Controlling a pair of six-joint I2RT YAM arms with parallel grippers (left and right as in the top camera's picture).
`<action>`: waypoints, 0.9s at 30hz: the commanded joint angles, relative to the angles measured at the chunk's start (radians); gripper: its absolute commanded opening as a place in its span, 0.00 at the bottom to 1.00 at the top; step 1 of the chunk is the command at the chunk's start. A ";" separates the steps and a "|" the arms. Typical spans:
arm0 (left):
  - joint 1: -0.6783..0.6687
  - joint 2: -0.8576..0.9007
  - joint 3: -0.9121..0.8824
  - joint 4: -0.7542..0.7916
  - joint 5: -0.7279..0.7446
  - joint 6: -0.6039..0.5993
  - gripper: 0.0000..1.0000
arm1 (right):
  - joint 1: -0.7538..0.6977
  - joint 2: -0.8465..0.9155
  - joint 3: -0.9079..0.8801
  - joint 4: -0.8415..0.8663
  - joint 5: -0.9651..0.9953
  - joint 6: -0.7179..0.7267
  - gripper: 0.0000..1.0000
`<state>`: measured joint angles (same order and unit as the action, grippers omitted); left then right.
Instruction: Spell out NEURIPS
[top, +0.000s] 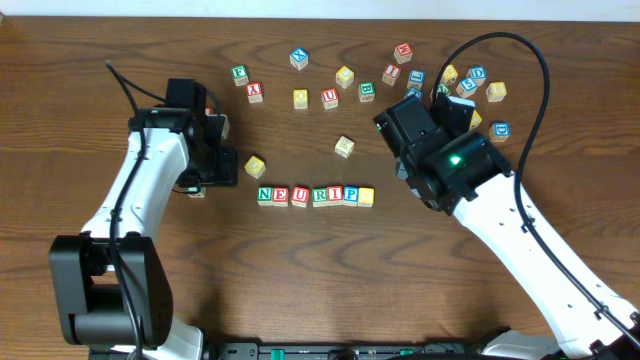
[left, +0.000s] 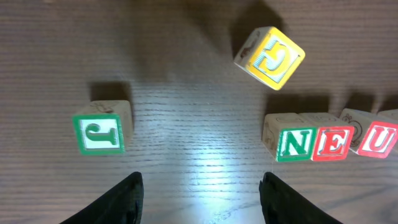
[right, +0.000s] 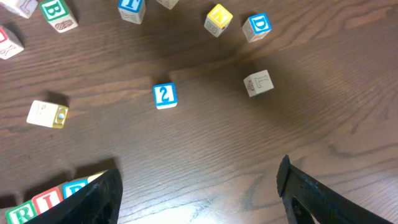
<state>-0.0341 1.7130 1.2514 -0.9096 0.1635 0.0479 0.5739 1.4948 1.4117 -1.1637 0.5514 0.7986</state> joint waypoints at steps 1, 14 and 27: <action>-0.019 -0.003 -0.008 -0.006 -0.091 -0.047 0.59 | -0.012 -0.010 0.019 -0.004 0.027 -0.019 0.75; -0.033 -0.002 -0.071 0.063 -0.156 -0.072 0.59 | -0.013 -0.010 0.019 -0.003 0.026 -0.024 0.75; -0.075 -0.002 -0.167 0.143 -0.089 -0.068 0.59 | -0.013 -0.010 0.019 0.003 0.026 -0.037 0.75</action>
<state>-0.0860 1.7130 1.1069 -0.7757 0.0509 -0.0082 0.5686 1.4948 1.4117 -1.1591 0.5522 0.7734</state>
